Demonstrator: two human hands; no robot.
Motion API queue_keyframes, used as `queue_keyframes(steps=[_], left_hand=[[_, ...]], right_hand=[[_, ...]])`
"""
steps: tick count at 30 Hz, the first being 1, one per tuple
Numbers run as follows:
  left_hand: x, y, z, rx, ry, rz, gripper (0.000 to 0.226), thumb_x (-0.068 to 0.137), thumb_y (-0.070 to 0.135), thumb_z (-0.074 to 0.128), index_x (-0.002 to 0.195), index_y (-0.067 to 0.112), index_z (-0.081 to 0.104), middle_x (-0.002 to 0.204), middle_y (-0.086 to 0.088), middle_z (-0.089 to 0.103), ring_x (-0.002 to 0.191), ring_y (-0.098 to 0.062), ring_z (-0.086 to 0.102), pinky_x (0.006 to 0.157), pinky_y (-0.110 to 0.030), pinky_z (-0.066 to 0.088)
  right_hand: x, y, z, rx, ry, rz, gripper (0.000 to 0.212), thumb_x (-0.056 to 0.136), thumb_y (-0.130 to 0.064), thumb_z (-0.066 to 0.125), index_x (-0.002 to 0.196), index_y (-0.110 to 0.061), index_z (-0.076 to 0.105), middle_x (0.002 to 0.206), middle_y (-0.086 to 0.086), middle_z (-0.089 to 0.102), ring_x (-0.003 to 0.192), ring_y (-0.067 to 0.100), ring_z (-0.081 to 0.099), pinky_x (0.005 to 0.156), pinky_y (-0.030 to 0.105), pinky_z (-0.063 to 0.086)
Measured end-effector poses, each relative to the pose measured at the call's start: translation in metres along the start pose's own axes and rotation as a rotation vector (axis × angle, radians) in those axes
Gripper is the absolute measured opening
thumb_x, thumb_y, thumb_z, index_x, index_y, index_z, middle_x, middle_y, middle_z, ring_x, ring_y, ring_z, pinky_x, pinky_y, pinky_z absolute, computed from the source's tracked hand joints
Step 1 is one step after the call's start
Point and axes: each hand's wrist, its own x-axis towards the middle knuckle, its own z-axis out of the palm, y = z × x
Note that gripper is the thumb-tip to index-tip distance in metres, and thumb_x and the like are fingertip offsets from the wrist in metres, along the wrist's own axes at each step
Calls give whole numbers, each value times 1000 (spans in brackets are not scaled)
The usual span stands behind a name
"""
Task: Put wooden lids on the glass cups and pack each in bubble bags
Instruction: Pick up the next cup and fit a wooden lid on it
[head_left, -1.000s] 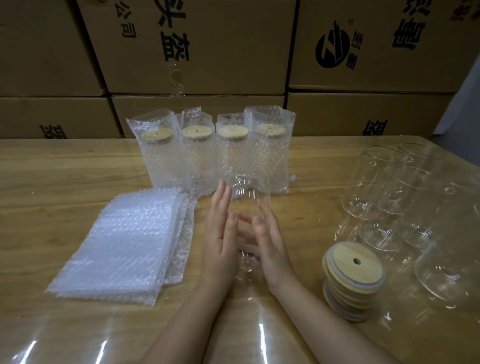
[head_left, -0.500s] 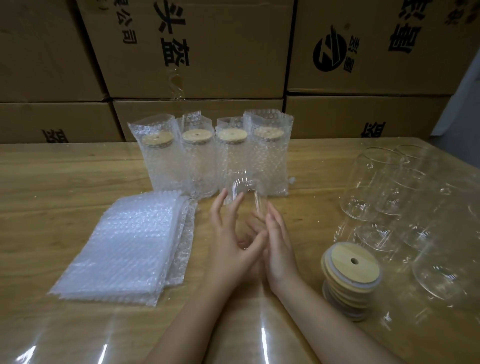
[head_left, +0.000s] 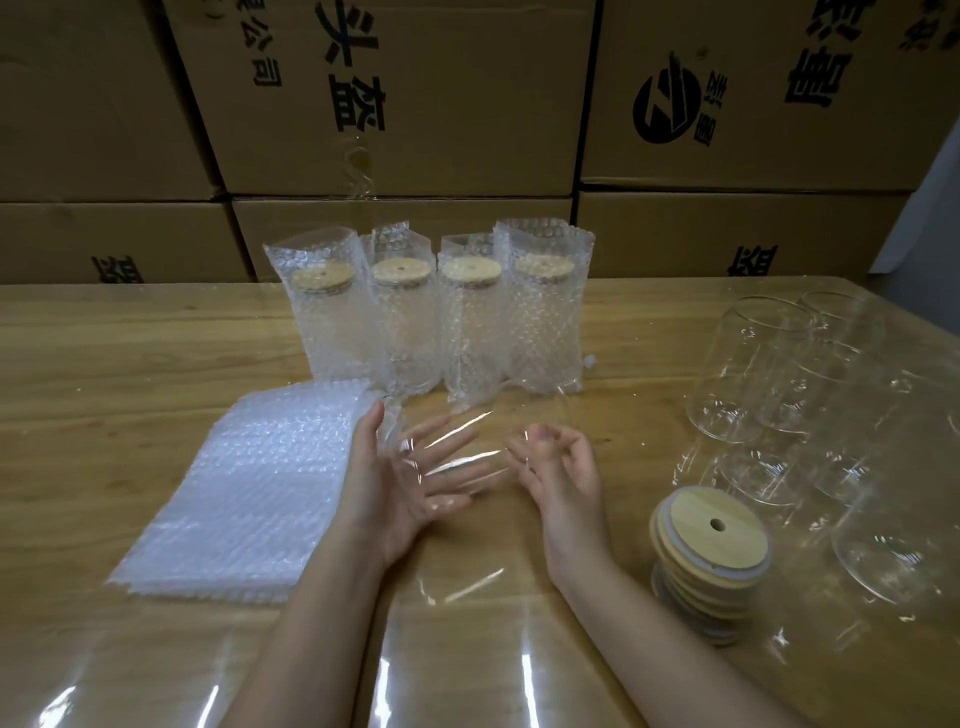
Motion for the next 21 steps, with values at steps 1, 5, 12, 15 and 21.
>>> queue_keyframes(steps=[1, 5, 12, 15, 21], left_hand=[[2, 0, 0, 29, 75, 77, 61, 86, 64, 39, 116, 15, 58, 119, -10, 68, 93, -37, 70, 49, -30, 55], [9, -7, 2, 109, 239, 307, 53, 75, 54, 66, 118, 25, 55, 115, -4, 64, 92, -26, 71, 53, -33, 55], [11, -18, -2, 219, 341, 523, 62, 71, 57, 62, 123, 25, 53, 120, -6, 61, 95, -20, 70, 56, -36, 55], [10, -20, 2, 318, 371, 603, 69, 67, 60, 60, 126, 26, 50, 123, -3, 56, 98, -18, 68, 58, -38, 57], [6, -23, 7, 447, 434, 667, 48, 82, 45, 54, 126, 27, 49, 113, 8, 55, 97, -16, 67, 85, -64, 50]], right_hand=[[-1, 0, 1, -34, 3, -31, 41, 75, -45, 72, 100, -17, 55, 100, 1, 68, 104, 20, 65, 93, 32, 50], [-4, 2, 2, -122, -33, -84, 39, 80, -48, 52, 109, -24, 59, 115, -2, 64, 113, 12, 61, 99, 32, 48], [-3, 5, 1, -248, -13, -83, 46, 83, -54, 41, 119, -29, 57, 124, -6, 61, 121, 14, 55, 109, 41, 40], [-2, 7, 0, -273, -8, -90, 35, 90, -46, 44, 121, -32, 53, 122, -14, 59, 121, 12, 56, 107, 33, 41], [-5, 3, 0, -261, -60, -186, 35, 101, -15, 42, 129, -37, 40, 138, -19, 45, 131, -7, 39, 106, 15, 34]])
